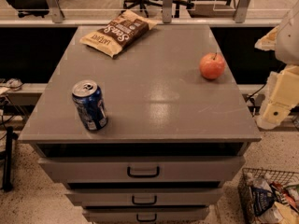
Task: Knock pepsi can over
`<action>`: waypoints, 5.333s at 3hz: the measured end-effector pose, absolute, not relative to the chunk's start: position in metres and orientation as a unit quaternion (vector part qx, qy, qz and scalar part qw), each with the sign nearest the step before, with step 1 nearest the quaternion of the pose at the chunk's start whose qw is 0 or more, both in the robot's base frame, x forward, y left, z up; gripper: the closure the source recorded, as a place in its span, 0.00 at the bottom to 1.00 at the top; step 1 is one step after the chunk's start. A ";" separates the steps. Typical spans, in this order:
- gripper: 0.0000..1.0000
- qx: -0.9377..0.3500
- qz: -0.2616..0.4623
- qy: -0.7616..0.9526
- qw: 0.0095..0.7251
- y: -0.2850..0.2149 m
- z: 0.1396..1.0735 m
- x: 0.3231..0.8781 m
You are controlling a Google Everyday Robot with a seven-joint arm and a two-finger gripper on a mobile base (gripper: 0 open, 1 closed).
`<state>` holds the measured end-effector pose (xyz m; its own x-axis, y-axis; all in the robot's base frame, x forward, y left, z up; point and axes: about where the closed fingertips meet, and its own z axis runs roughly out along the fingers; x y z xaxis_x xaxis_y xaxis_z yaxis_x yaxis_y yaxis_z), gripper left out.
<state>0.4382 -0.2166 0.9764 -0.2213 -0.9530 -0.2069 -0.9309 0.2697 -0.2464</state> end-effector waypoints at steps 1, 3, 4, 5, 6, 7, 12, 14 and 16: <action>0.00 -0.603 -0.035 0.781 0.159 -0.217 0.976 0.438; 0.00 -0.616 0.102 0.750 0.219 -0.112 0.921 0.472; 0.00 -0.628 0.180 0.711 0.261 -0.036 0.901 0.485; 0.00 -0.624 0.243 0.674 0.312 0.025 0.891 0.492; 0.00 -0.604 0.294 0.648 0.358 0.070 0.885 0.491; 0.00 -0.579 0.344 0.626 0.394 0.109 0.885 0.488; 1.00 -0.574 0.303 0.620 0.440 0.128 0.917 0.567; 1.00 -0.689 0.139 0.636 0.318 0.081 0.904 0.610; 0.88 -0.749 0.042 0.633 0.190 0.038 0.850 0.618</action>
Offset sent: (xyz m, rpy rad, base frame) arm 0.0408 0.1055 -0.0666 0.3330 0.0829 0.0992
